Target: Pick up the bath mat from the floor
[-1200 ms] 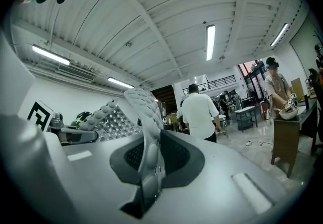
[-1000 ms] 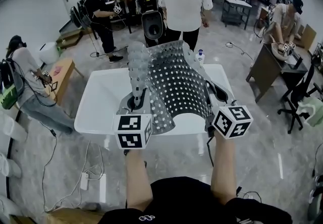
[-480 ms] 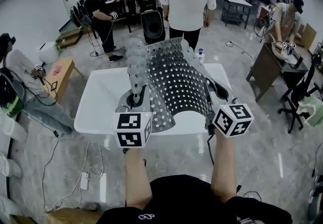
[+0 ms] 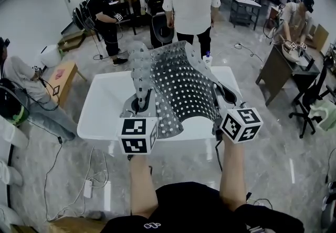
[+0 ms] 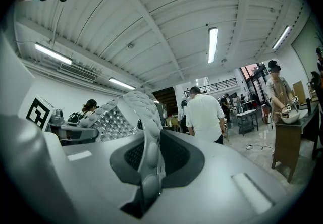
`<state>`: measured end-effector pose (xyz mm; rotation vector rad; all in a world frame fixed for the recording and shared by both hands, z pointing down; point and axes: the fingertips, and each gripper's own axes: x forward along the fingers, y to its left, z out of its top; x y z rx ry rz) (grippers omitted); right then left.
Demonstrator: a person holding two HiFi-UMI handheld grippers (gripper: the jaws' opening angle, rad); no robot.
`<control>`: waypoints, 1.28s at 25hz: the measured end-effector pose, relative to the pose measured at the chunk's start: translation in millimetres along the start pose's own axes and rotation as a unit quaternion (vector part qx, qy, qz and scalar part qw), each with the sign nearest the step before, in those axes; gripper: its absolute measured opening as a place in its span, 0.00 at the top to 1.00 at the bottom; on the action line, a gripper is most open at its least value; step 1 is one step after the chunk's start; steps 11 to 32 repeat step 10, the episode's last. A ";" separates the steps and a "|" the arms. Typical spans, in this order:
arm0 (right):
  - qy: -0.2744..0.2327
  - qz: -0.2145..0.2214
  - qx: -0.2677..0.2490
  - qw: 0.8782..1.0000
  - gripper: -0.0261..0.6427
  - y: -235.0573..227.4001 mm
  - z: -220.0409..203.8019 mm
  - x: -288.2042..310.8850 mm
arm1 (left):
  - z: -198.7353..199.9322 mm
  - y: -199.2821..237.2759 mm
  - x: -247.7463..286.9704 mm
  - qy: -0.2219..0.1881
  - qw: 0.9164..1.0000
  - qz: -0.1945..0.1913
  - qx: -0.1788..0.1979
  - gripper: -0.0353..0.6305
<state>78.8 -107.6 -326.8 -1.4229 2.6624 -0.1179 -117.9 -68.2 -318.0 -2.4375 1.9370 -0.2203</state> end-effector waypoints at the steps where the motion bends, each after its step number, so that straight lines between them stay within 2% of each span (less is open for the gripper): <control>1: 0.000 0.000 -0.001 1.000 0.93 2.2 -0.2 0.2 | -0.3 1.3 -1.3 0.000 1.000 -0.001 0.000 0.92; 10: 0.005 -0.002 -0.004 1.000 0.93 16.3 -2.0 12.4 | -1.6 18.6 -3.4 0.003 1.000 -0.003 0.000 0.92; 32: 0.005 -0.002 -0.004 1.000 0.93 16.3 -2.0 12.4 | -1.6 18.6 -3.4 0.003 1.000 -0.003 0.000 0.92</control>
